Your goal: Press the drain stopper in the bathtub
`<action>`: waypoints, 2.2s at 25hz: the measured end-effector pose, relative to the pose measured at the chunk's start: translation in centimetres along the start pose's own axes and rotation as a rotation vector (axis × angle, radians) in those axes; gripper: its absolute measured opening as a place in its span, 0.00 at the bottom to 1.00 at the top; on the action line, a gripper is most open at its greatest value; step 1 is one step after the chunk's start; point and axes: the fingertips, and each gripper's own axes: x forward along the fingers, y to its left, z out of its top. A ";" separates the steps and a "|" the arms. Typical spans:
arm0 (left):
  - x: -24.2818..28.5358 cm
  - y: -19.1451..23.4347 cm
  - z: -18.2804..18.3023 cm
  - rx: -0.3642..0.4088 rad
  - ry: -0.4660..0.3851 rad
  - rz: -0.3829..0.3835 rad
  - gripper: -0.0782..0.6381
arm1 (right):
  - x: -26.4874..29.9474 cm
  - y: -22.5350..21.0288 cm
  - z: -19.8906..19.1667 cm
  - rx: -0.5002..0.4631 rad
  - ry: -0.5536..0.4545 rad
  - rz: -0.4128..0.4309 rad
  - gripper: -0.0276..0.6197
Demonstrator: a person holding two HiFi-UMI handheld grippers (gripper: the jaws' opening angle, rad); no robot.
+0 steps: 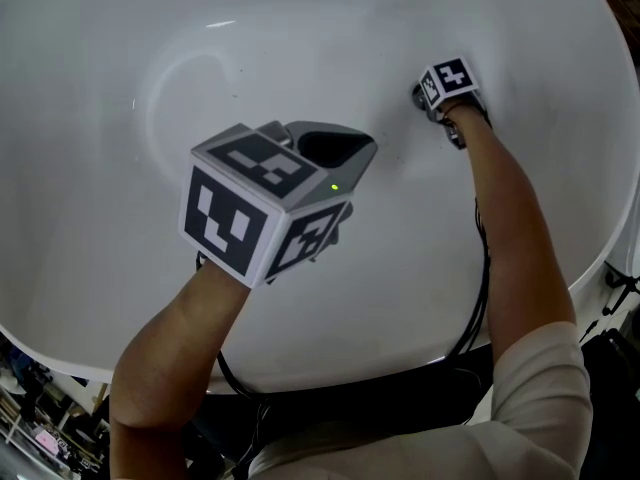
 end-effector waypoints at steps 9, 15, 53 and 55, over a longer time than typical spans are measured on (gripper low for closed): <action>0.2 0.0 -0.3 -0.005 0.007 -0.003 0.12 | 0.2 0.0 -0.2 -0.011 0.000 0.015 0.07; 0.2 -0.1 -0.3 -0.002 0.007 -0.007 0.12 | 0.1 0.1 0.0 -0.037 0.003 0.007 0.07; 0.0 -0.8 0.0 0.025 0.004 -0.014 0.12 | -0.2 0.2 0.0 -0.104 0.025 -0.038 0.07; 0.1 -0.9 0.0 0.028 0.006 -0.016 0.12 | -0.4 0.1 0.0 -0.102 0.024 -0.031 0.07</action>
